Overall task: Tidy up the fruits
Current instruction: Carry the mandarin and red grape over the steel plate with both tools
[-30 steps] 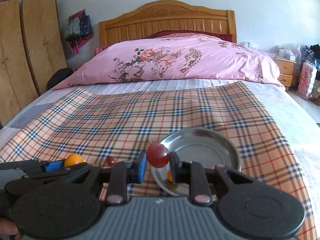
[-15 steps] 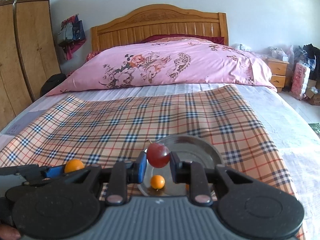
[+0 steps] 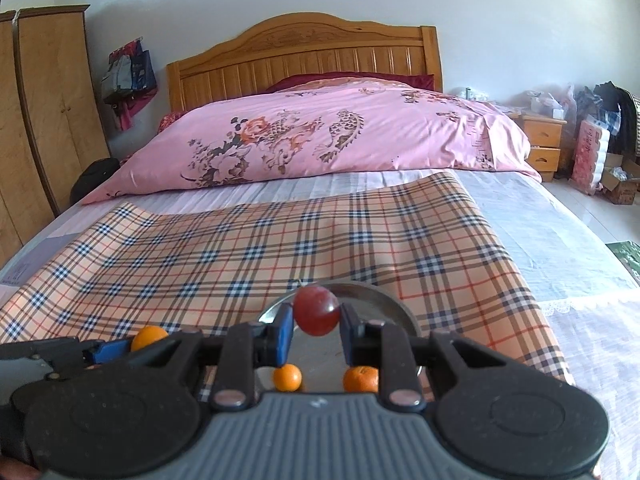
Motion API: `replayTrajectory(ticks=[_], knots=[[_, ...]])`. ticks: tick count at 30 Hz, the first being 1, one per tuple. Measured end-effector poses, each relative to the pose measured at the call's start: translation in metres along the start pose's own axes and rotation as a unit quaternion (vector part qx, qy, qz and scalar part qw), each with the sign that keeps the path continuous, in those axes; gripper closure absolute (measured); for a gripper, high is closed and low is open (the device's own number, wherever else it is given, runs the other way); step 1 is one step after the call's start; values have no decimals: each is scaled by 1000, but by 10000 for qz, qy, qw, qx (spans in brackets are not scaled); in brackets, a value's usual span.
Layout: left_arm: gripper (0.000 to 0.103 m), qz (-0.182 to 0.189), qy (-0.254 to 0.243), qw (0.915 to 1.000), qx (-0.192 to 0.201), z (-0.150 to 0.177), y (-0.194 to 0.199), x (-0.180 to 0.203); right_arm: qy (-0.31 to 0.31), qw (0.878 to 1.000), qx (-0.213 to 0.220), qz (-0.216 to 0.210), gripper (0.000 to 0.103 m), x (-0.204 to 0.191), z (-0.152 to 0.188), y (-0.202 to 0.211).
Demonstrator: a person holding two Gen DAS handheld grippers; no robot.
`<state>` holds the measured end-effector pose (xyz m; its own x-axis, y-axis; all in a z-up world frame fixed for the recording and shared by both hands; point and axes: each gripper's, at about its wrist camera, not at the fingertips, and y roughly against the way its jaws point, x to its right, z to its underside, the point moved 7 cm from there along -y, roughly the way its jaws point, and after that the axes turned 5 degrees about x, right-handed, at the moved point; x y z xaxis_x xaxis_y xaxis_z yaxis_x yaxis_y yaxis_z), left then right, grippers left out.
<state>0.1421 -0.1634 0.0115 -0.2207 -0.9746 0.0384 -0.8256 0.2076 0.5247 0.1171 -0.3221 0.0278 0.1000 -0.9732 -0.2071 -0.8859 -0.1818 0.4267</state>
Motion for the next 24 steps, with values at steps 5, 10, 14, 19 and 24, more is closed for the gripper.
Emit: replayTrajectory(ticks=[5,10,14,19,24], knots=[[66,48,-21,10000,-48,-1,-10,9,-29,10000,16,48,81,10,-4,-3],[66,96,-28,9999,-87,-2,-19,16,-78,9999,-27,96,81,20,-3,-9],[66,105,-23,9998,-159,1,-29,20,-137,9998,-103,140,81,28,2,-17],[66,128,-16,9996,-264,4,-44,24,-269,9992,-248,154,81,38,10,-29],[66,133,-25,9993,-354,6,-61,28,-339,9984,-426,142,81,43,20,-44]])
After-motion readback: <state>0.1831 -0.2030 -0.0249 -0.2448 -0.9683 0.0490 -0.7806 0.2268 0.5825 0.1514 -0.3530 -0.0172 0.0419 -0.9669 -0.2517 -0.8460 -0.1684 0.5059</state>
